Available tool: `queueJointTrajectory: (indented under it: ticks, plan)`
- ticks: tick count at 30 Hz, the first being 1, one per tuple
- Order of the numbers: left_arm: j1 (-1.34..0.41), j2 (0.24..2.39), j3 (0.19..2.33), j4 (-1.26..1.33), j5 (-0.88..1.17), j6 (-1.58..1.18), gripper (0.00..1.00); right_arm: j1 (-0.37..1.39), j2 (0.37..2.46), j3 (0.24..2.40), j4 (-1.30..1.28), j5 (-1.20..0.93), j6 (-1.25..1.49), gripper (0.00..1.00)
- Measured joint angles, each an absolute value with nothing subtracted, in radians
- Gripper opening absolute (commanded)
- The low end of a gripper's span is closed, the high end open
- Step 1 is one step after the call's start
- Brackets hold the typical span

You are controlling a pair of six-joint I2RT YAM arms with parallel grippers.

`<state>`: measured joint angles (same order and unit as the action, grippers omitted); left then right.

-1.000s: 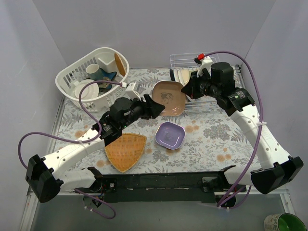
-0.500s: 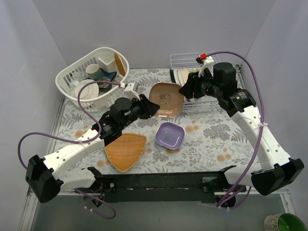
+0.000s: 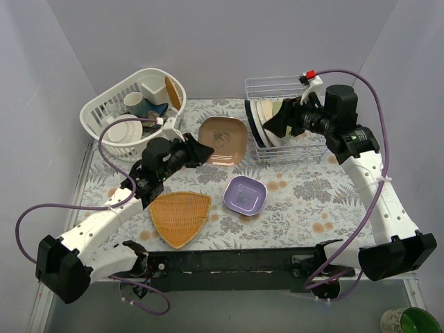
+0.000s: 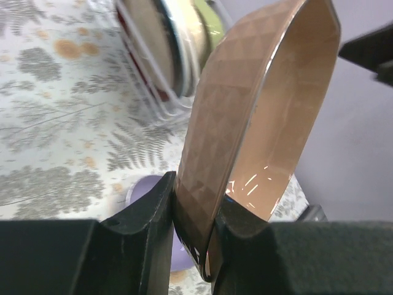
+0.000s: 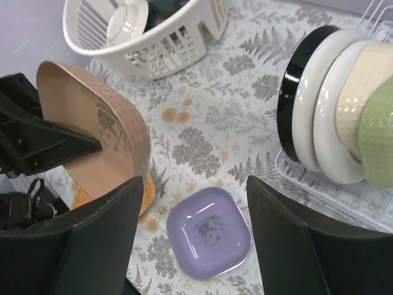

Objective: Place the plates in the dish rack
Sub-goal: Insert the plate into the dish rack.

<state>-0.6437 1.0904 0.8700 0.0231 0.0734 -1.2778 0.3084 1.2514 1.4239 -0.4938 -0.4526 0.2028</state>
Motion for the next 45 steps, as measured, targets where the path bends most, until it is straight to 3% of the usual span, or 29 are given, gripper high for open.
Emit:
queueJointTrajectory:
  ticks: [5, 15, 31, 45]
  plan:
    - [-0.508, 1.089, 0.793, 0.031, 0.174, -1.276, 0.00, 0.259, 1.245, 1.404, -0.407, -0.533, 0.229, 0.77]
    - [-0.497, 1.151, 0.776, 0.118, 0.393, -1.270, 0.00, 0.262, 1.240, 1.343, -0.321, -0.746, 0.255, 0.80]
    - [-0.436, 1.248, 0.873, 0.224, 0.738, -1.253, 0.00, 0.262, 1.238, 1.324, -0.310, -0.831, 0.242, 0.80]
    - [-0.463, 1.350, 0.994, 0.239, 0.797, -1.248, 0.00, 0.262, 1.239, 1.311, -0.292, -0.887, 0.241, 0.77]
